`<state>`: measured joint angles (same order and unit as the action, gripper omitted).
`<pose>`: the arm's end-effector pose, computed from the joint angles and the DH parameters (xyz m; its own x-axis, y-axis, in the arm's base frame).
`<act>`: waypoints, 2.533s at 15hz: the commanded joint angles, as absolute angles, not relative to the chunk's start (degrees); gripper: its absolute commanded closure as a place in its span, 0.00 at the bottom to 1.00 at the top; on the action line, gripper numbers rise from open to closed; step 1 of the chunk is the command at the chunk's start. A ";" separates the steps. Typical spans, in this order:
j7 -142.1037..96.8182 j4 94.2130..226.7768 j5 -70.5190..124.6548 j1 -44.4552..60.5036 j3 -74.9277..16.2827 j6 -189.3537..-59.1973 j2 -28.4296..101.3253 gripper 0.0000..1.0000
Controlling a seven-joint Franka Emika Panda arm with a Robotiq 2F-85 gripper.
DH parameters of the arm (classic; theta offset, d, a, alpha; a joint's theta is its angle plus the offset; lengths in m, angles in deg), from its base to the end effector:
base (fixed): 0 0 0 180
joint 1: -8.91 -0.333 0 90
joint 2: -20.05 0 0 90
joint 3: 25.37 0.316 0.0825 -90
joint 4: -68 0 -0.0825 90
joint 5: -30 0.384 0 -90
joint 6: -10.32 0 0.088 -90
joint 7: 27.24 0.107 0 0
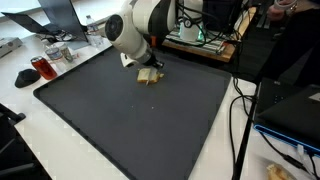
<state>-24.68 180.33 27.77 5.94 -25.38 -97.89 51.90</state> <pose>0.5363 0.0248 0.1565 0.8103 0.0093 -0.5859 0.0470 -0.9977 0.0491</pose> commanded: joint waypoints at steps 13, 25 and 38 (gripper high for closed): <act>-25.98 169.93 27.94 7.05 -25.02 -108.76 63.22 0.99; -24.21 163.62 25.68 5.32 -25.58 -105.79 63.52 0.99; -4.91 164.80 19.69 -2.22 -29.03 -95.11 55.56 0.99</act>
<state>-11.65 163.40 21.88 0.61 -27.34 -98.69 58.87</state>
